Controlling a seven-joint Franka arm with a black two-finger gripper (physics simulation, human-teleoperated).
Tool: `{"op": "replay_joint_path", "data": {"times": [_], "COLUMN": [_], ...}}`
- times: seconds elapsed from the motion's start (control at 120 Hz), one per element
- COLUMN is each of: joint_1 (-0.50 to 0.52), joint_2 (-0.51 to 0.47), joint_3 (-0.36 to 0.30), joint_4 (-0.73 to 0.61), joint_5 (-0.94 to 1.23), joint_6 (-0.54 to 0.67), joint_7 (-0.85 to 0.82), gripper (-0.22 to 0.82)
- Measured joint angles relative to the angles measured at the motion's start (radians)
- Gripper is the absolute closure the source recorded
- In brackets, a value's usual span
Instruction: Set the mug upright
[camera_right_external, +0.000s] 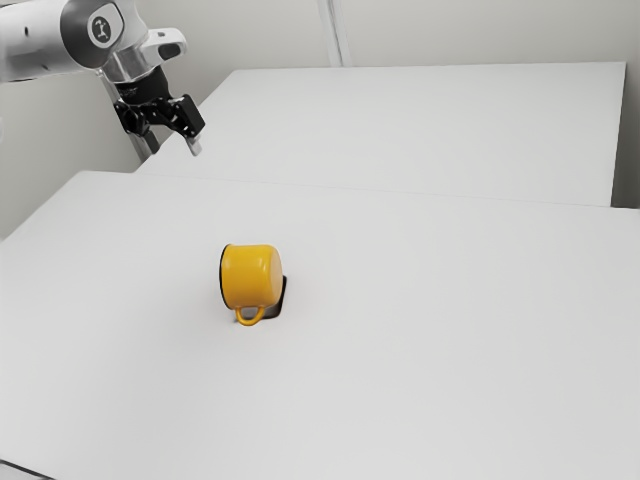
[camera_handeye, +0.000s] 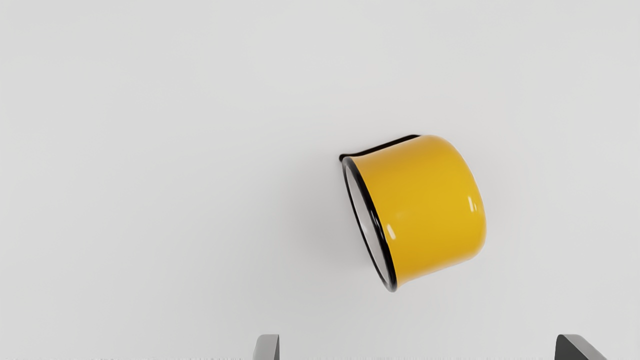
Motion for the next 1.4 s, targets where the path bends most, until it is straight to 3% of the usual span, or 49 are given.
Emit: {"op": "replay_joint_path", "data": {"times": [0.35, 0.492, 0.608, 1.008, 1.333, 1.4], "joint_1": [0.001, -0.003, 0.078, 0.169, 0.171, 0.172], "joint_2": [-0.010, -0.010, 0.032, 0.280, 0.350, 0.353], "joint_3": [0.005, 0.116, 0.161, 0.167, 0.159, 0.158], "joint_4": [-0.027, -0.116, -0.180, -0.314, -0.395, -0.396], "joint_5": [-0.044, -0.265, -0.463, -0.972, -1.217, -1.233], "joint_6": [-0.022, -0.033, -0.037, -0.045, -0.127, -0.138], "joint_7": [-0.004, 0.041, 0.116, 0.450, 0.683, 0.718], "gripper": [0.00, 0.00, 0.00, 0.00, 0.00, 0.12]}}
